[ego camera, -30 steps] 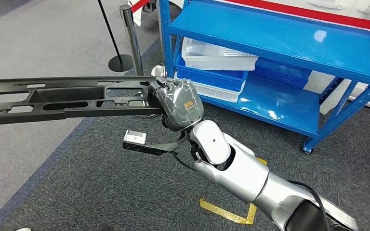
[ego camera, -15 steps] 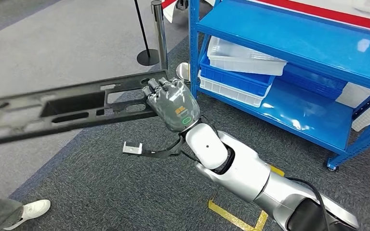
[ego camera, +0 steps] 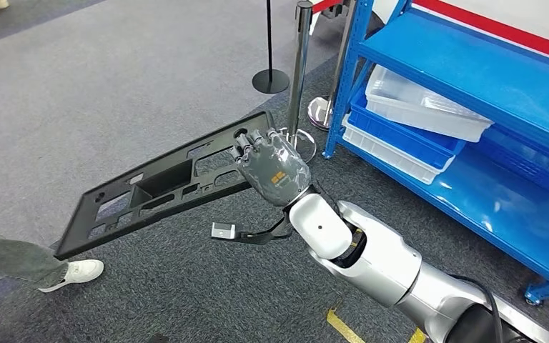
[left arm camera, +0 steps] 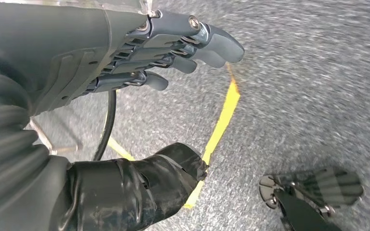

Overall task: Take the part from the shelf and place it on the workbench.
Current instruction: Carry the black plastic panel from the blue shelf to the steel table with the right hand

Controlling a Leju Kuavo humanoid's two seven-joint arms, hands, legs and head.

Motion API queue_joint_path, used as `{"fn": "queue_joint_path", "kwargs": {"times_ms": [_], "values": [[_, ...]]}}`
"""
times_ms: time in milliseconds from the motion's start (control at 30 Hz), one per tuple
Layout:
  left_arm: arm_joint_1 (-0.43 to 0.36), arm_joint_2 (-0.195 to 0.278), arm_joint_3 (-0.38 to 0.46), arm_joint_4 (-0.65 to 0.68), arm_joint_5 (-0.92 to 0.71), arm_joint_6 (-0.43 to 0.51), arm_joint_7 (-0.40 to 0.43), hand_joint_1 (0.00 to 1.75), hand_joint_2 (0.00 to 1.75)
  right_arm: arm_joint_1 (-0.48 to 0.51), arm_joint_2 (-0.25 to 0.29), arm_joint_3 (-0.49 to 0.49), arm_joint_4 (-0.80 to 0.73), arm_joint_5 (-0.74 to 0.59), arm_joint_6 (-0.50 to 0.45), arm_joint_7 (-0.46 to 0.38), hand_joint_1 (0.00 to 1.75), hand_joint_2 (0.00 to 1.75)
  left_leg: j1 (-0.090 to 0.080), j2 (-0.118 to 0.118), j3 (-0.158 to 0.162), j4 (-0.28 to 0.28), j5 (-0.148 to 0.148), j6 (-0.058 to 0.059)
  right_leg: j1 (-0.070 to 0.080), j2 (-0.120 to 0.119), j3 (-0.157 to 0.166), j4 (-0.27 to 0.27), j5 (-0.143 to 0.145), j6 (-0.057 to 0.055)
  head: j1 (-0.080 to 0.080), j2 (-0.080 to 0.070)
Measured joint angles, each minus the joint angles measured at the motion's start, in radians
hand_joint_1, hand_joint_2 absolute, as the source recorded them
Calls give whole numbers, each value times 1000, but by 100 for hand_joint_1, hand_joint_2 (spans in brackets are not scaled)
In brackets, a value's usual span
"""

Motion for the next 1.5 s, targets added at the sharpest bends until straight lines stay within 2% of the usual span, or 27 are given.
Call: {"fn": "queue_joint_path", "kwargs": {"times_ms": [67, 100, 167, 200, 267, 333, 400, 433, 467, 533, 567, 633, 700, 767, 833, 867, 900, 933, 1000, 1067, 1133, 1200, 1267, 1333, 1400, 1433, 1500], "values": [[-2, 0, 0, 0, 2, -1, -1, 0, 175, 1, -8, 0, -9, 2, 2, 0, 175, 175, 1, -26, -14, 18, -5, -11, -7, 44, 41, -94, 34, 2, -1, 0], [-2, 0, 0, 0, 3, -1, -1, 0, 175, 2, -12, 0, -14, 2, 3, 1, 175, 175, 2, -37, -22, 22, -5, -17, -7, 58, 47, -109, 33, 0, 0, 0], [1, 1, 0, 0, 6, -1, -2, 0, 175, 3, -17, 0, -25, 3, 8, 2, 175, 175, 7, -56, -30, 20, 1, -30, -4, 43, 47, -113, 36, -9, 1, 0], [4, 1, 0, 0, 7, 0, -2, 0, 175, 2, -18, 0, -30, 3, 11, 3, 175, 175, 7, -47, -32, 22, 1, -36, -5, 33, 50, -118, 39, -15, 1, 0], [6, 1, 0, 0, 10, 0, -2, 0, 175, 2, -20, 0, -38, 2, 15, 5, 175, 175, 6, 3, -55, 66, -24, -46, -7, 8, 56, -127, 43, -25, -6, 0], [1, 0, 0, 0, 11, 0, -2, 0, 175, 6, -25, -1, -45, -7, 13, 11, 175, 175, 9, 54, -111, 178, -76, -55, -2, -18, 59, -129, 42, -31, -11, 0], [0, 0, 0, 0, 13, 0, -2, 0, 175, 13, -30, -3, -51, -24, 5, 20, 175, 175, 12, 67, -158, 270, -103, -59, 1, -46, 59, -128, 40, -32, -11, 0], [1, 0, -1, 0, 14, 0, -2, 0, 175, 15, -31, -4, -54, -34, 1, 23, 175, 175, 12, 69, -158, 270, -93, -59, 1, -58, 59, -128, 38, -32, -12, 0], [2, 0, -1, 0, 15, 0, -2, 0, 175, 16, -32, -5, -58, -42, -4, 26, 175, 175, 12, 73, -137, 231, -67, -58, 1, -70, 61, -128, 37, -31, -12, 0], [1, 0, -1, 0, 16, 0, -2, 0, 175, 15, -34, -12, -68, -62, -16, 31, 175, 175, 6, 102, -65, 99, -15, -51, 4, -92, 65, -129, 33, -26, -12, 0], [-1, 0, -1, 0, 17, 0, -2, 0, 175, 15, -35, -18, -74, -76, -21, 34, 175, 175, 2, 116, -38, 48, -2, -44, 6, -102, 68, -130, 31, -22, -11, 0], [-2, 1, -1, 0, 18, 1, -2, 0, 175, 15, -37, -29, -83, -118, -34, 39, 175, 175, -9, 123, -22, 14, -2, -30, 9, -119, 73, -136, 28, -13, -10, 0], [2, 2, -1, 0, 19, 1, -1, 0, 175, 14, -39, -39, -90, -166, -41, 42, 175, 175, -7, 103, -19, 3, 3, -17, 8, -127, 80, -140, 25, -1, -10, 0], [5, 4, -1, 0, 20, 1, -2, 0, 175, 13, -40, -49, -97, -195, -45, 45, 175, 175, -3, 85, -7, -11, 8, -3, 6, -90, 68, -105, -1, 5, -6, 0], [1, 4, -1, 0, 20, 2, -2, 0, 175, 14, -44, -57, -101, -207, -49, 48, 175, 175, -2, 64, -1, -16, 10, 8, 6, -41, 13, 9, -56, 4, 1, 0], [-1, 4, -1, 0, 20, 2, -3, 0, 175, 16, -47, -58, -102, -209, -50, 50, 175, 175, -3, 52, -1, -16, 10, 11, 7, -30, -23, 75, -81, 3, 3, 0], [-2, 4, -1, 0, 19, 1, -3, 0, 175, 18, -50, -59, -102, -212, -50, 52, 175, 175, -4, 38, -1, -15, 9, 11, 8, -26, -50, 120, -89, 4, 4, 0], [-1, 4, -1, 0, 19, 1, -4, 0, 175, 20, -52, -60, -103, -213, -51, 53, 175, 175, -4, 24, -1, -13, 8, 11, 8, -24, -61, 130, -79, 5, 5, 0], [0, 4, -1, 0, 17, -2, -12, 0, 175, 21, -56, -62, -106, -216, -52, 56, 175, 175, -3, -5, -1, -5, 5, 8, 5, -12, -29, 41, -10, 4, 5, 0], [-1, 4, -2, 0, 15, -7, -24, 0, 175, 21, -59, -66, -111, -218, -53, 56, 175, 175, -2, -32, -8, 9, -1, 1, -3, 37, 23, -78, 42, 2, 4, 0], [-2, 4, -2, 0, 18, -10, -43, 0, 175, 21, -62, -72, -115, -220, -53, 57, 175, 175, 1, -55, -20, 16, -2, -10, -4, 66, 42, -123, 47, -2, 5, 0], [3, 6, -2, 0, 20, -8, -63, 0, 175, 19, -65, -77, -120, -221, -52, 57, 175, 175, 6, -73, -27, 14, 1, -23, -2, 44, 48, -132, 49, -11, 6, 0], [7, 6, -2, 0, 16, 9, -83, 0, 175, 17, -66, -79, -125, -214, -51, 58, 175, 175, 4, -35, -41, 40, -14, -33, -3, 19, 59, -145, 53, -23, 2, 0], [2, 6, -2, 0, 11, 41, -107, 0, 175, 19, -68, -79, -129, -207, -49, 59, 175, 175, 4, 32, -92, 141, -61, -42, 0, -10, 68, -152, 52, -31, -4, 0], [-2, 6, -2, 0, 12, 72, -127, 0, 175, 23, -72, -80, -133, -204, -47, 60, 175, 175, 9, 58, -152, 251, -97, -49, 4, -41, 72, -153, 48, -34, -5, 0], [-2, 6, -2, 0, 14, 83, -134, 0, 175, 26, -74, -80, -135, -204, -45, 61, 175, 175, 11, 63, -163, 267, -94, -51, 4, -55, 74, -153, 45, -34, -5, 0], [1, 6, -2, 0, 17, 93, -140, 0, 175, 28, -76, -80, -139, -202, -43, 62, 175, 175, 12, 77, -125, 193, -44, -49, 5, -81, 81, -153, 38, -31, -5, 0]]}}
